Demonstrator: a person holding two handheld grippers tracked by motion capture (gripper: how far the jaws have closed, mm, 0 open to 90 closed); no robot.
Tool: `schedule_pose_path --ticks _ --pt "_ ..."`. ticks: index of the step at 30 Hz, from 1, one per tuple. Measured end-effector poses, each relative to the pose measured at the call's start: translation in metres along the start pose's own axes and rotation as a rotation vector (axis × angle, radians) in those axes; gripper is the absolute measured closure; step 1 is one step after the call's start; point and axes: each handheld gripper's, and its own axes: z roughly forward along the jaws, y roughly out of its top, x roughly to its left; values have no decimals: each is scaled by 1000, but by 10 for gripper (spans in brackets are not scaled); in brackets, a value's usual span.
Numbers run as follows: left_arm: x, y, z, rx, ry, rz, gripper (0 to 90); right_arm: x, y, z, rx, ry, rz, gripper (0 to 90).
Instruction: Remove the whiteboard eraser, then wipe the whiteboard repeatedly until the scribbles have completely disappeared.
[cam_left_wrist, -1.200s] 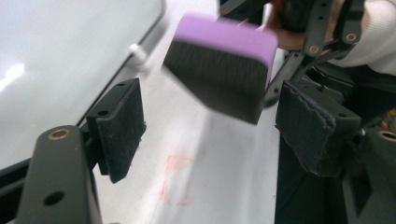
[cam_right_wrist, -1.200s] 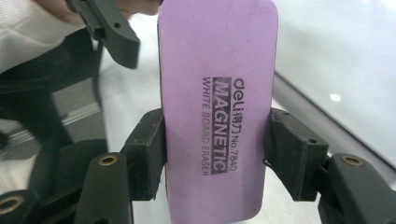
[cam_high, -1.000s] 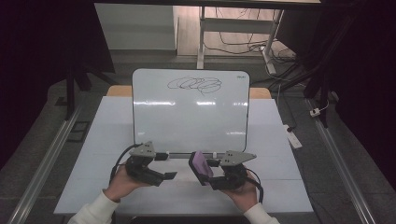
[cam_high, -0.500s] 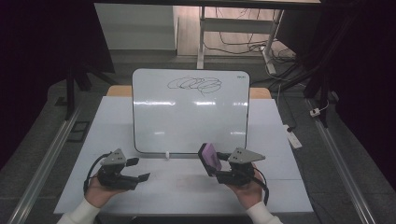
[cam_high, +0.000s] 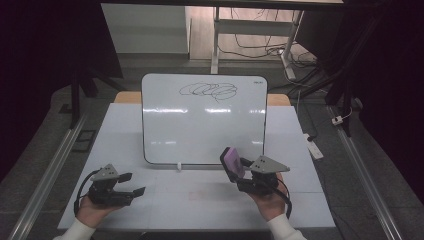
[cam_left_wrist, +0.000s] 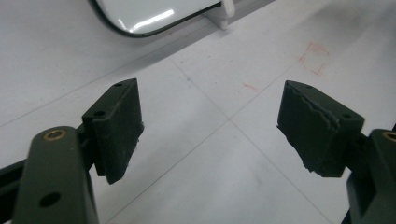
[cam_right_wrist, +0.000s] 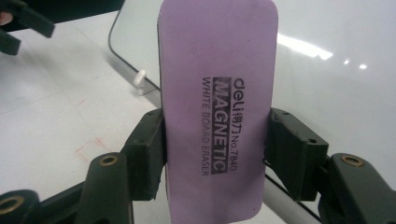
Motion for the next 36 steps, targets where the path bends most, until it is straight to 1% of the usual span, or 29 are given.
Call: schedule_pose_path --ticks 3,5,8,11,13,17,19,20,21,22,23,25,26,27,28,29,30,31,32,33,34,35,36 --pt "2 -1 0 -2 5 -6 227 -1 1 0 -3 -12 -4 402" --pt "2 -1 1 -2 6 -5 227 -1 1 0 -4 -16 -5 402" --pt "2 -1 0 0 6 0 226 -2 1 1 -5 -37 -3 402" --pt "5 -2 -1 -5 5 -12 227 -3 2 -1 -10 -55 -2 402" --pt "6 -2 -1 -5 5 -17 226 -5 3 -2 -15 -57 2 403" --pt "4 0 1 -2 1 -8 225 -6 8 -4 -19 -78 -14 402" --pt "3 1 1 -3 -3 -5 224 -8 16 -5 -21 -105 -28 402" --pt "3 1 1 -5 -5 -4 224 -8 16 -5 -21 -105 -28 402" --pt "3 1 1 -5 -6 -3 224 -9 20 -5 -28 -115 -32 402" --pt "3 1 1 -5 -7 -3 224 -12 28 -5 -35 -140 -38 402" --pt "2 1 1 -3 -8 -2 224 -12 28 -5 -35 -140 -38 402" --pt "2 0 2 1 -10 3 224 -16 38 -3 -41 -168 -43 403" --pt "2 0 2 0 -12 1 224 -23 49 0 -44 -191 -34 403" --pt "2 0 2 1 -11 6 224 -26 55 1 -45 -205 -31 403" --pt "2 0 2 -1 -11 5 224 -30 60 3 -51 -218 -32 403" --pt "2 0 2 -1 -12 3 224 -30 60 3 -51 -218 -32 403" --pt "2 -1 2 1 -13 3 225 -37 71 5 -49 -248 -34 403" --pt "3 -1 3 3 -11 3 225 -37 71 5 -49 -248 -34 403" --pt "3 -1 3 5 -13 2 225 -44 80 9 -46 -270 -31 403" --pt "4 -1 3 5 -14 -1 225 -44 80 9 -46 -270 -31 403" --pt "4 -1 4 5 -12 0 225 -52 88 14 -37 -292 -33 403" --pt "4 -1 4 4 -13 -1 225 -52 88 14 -37 -292 -33 403" --pt "5 -2 4 5 -13 -1 225 -56 92 17 -31 -302 -30 402"
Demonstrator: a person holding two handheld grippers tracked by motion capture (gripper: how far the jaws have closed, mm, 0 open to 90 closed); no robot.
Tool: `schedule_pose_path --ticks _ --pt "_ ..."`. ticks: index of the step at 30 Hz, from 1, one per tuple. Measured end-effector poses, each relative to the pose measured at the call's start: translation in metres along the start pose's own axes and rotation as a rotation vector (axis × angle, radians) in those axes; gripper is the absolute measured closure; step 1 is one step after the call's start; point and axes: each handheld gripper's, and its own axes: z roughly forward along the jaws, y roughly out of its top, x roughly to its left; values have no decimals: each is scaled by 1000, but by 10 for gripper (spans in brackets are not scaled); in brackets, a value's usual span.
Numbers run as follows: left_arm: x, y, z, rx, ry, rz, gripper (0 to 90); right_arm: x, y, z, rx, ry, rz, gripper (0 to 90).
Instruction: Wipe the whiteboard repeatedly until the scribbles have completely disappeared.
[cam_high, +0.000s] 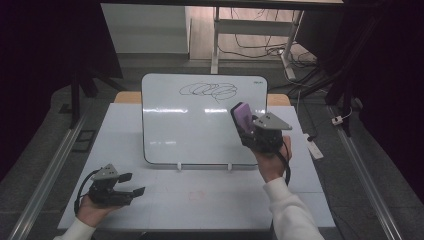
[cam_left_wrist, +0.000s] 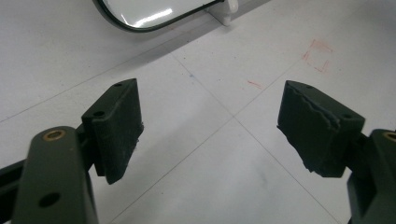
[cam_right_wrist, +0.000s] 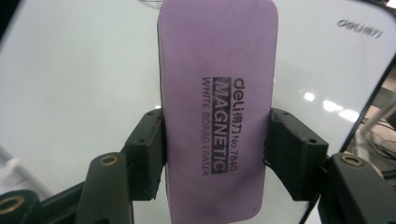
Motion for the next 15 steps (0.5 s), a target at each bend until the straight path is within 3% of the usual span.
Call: schedule_pose_path --ticks 4,15 --pt "1 -1 0 0 -1 -3 225 -12 14 17 14 -38 13 402" --pt "3 -1 1 3 -2 -6 226 -22 34 31 -4 -70 43 403"
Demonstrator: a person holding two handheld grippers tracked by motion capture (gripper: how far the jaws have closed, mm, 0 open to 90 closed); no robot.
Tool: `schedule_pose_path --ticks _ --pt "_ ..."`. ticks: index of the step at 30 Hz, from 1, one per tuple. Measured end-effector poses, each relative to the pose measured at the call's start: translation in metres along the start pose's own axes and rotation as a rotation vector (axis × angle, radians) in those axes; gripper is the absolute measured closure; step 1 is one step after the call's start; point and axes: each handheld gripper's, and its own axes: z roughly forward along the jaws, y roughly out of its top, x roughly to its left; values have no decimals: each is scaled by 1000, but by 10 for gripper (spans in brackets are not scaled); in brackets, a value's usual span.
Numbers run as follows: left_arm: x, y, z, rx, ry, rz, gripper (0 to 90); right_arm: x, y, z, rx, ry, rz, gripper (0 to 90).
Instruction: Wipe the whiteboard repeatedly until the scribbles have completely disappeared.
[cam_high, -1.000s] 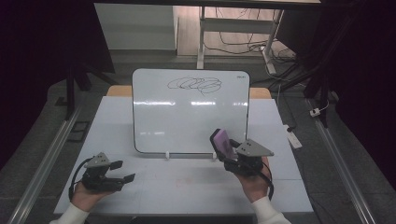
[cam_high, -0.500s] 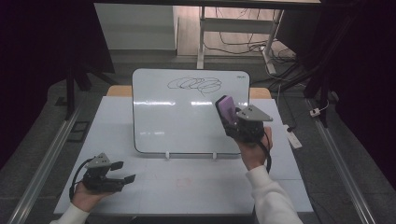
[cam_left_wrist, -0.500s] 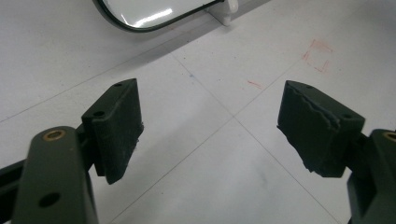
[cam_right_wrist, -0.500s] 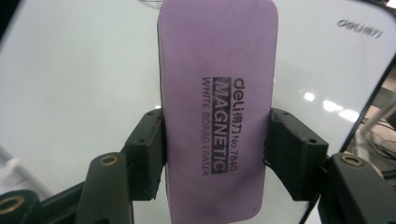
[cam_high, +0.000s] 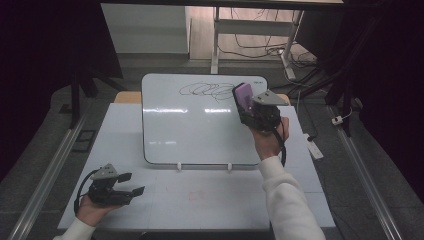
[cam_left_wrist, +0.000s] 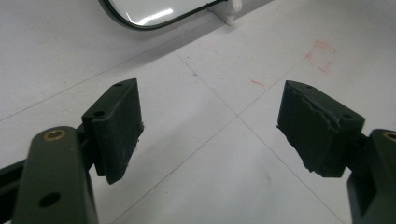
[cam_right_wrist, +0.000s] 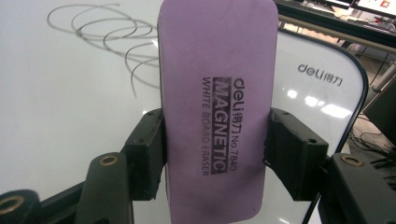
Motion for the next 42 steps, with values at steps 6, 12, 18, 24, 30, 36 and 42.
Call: schedule_pose_path --ticks 6,12,18,24,30,36,42 --pt "0 0 0 1 1 2 226 -4 5 10 13 -13 17 402" --pt "2 -1 0 2 2 -1 226 -9 8 16 13 -26 41 402" --pt "1 -1 0 2 3 3 227 -8 15 24 35 -37 42 402" --pt "2 -1 0 0 3 -2 227 -5 16 31 47 -51 26 403" --pt "2 -1 0 1 5 -2 227 1 18 36 54 -38 26 403" --pt "1 -1 -1 0 5 1 227 15 20 41 62 -1 3 404" --pt "1 -2 0 2 6 0 227 13 21 40 63 17 12 404"
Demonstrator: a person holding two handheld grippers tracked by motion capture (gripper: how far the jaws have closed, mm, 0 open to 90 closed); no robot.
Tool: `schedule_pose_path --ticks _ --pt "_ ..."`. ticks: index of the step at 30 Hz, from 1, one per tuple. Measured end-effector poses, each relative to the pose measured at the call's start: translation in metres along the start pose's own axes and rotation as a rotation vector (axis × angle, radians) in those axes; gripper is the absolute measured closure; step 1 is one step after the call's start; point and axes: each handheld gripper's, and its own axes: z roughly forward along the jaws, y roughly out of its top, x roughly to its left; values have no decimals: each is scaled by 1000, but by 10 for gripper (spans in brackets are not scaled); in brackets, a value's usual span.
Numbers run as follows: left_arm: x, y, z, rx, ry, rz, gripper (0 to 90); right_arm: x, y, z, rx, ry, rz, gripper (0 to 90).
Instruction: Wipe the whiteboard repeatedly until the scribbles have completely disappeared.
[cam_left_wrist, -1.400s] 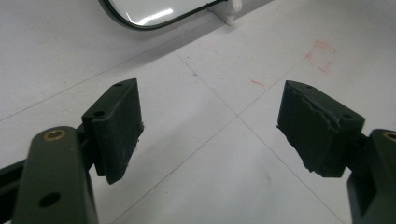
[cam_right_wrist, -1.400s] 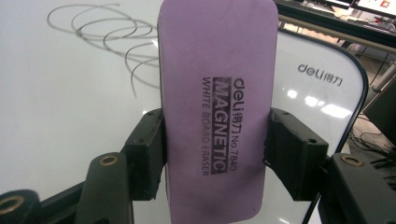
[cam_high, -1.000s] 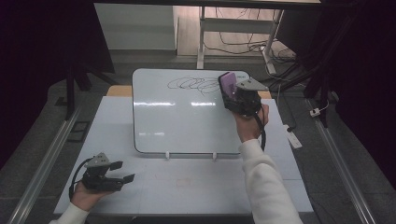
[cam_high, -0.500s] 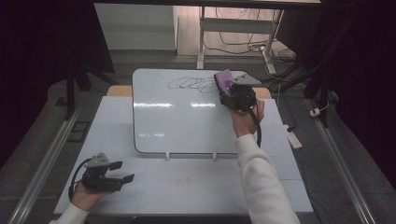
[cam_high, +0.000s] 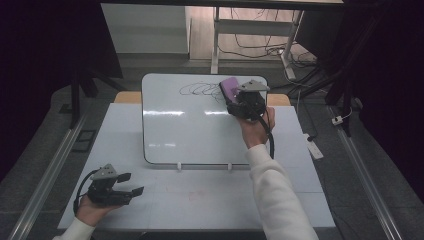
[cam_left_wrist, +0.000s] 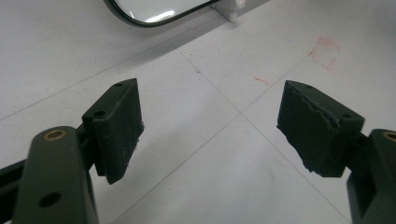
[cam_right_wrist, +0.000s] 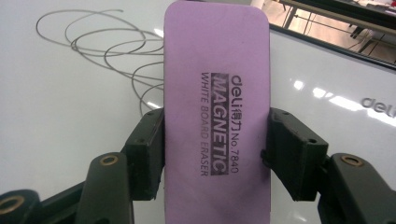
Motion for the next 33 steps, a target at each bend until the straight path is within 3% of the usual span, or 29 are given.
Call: schedule_pose_path --ticks 4,7,9,13,18,23,26,30,33 --pt "0 0 0 -1 -2 0 227 -14 2 -5 -5 -40 22 404" --pt "0 0 0 0 -1 2 227 -25 3 -7 -4 -39 71 404" --pt "0 0 0 0 0 2 227 -26 4 -7 4 -33 73 404" --pt "0 0 0 -2 1 1 227 -18 8 -2 26 7 60 404" --pt "0 0 0 -2 1 2 227 8 12 7 74 59 7 404" --pt "0 0 -1 -2 2 1 227 15 13 7 83 67 -13 404" --pt "0 0 -1 -3 0 2 227 8 13 4 78 2 -23 404" --pt "1 0 -1 -4 1 1 227 -12 13 -1 66 -70 14 404" --pt "0 0 -1 -5 2 3 227 -19 13 -3 62 -79 35 404"
